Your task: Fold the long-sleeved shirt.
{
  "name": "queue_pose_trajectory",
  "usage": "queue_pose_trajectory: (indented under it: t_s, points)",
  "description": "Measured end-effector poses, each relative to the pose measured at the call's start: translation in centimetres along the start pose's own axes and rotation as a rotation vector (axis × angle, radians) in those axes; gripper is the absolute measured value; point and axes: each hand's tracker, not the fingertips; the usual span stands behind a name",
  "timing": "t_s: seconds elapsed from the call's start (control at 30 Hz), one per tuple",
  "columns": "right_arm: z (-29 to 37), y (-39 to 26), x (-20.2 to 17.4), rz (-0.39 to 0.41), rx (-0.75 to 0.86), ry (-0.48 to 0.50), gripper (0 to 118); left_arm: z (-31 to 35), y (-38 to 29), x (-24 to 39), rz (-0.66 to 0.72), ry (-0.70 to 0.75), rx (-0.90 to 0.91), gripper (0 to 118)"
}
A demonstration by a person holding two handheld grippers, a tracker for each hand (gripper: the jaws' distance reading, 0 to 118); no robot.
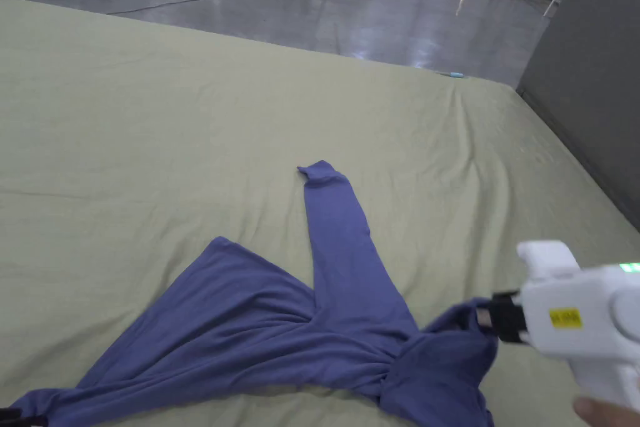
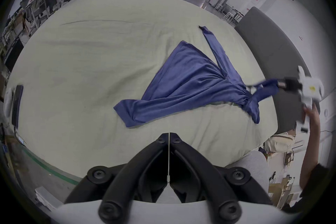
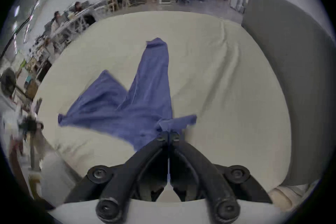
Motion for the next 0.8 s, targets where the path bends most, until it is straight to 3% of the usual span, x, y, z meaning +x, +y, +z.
queue_pose_trajectory:
  t_s: [0.13, 0.2, 0.33, 0.47, 0.57, 0.67, 0.7, 0.8]
  points:
    - [-0.2, -8.2, -1.5, 0.02, -0.183, 0.022, 0, 0.5, -0.7, -0.1, 0.017, -0.003, 0.002, 0]
    - [-3.5, -11.5, -2.1, 0.051, -0.308, 0.014, 0, 0.6, -1.1, -0.2, 0.031, -0.007, 0.002, 0]
    - [-12.1, -14.8, -2.0, 0.025, -0.445, -0.025, 0, 0.8, -1.9, 0.0, 0.039, -0.002, -0.005, 0]
    - [-11.3, -13.1, -1.2, -0.105, -0.449, 0.005, 1, 1.5, -2.5, 0.1, 0.042, 0.004, -0.009, 0]
    - [-9.8, -12.9, -0.4, -0.058, -0.438, 0.016, 18, 2.0, -2.7, -0.1, 0.05, -0.004, -0.001, 0]
    - [-4.2, -11.4, 0.8, -0.138, -0.293, 0.039, 91, 2.7, -2.8, -0.1, 0.044, 0.001, 0.003, 0]
    - [-1.5, -10.6, 0.8, -0.152, -0.188, 0.049, 98, 2.9, -2.8, -0.1, 0.042, 0.004, 0.007, 0]
    - [4.2, -9.5, 0.0, -0.196, -0.038, 0.127, 98, 3.2, -2.6, -0.4, 0.043, 0.012, 0.008, 0]
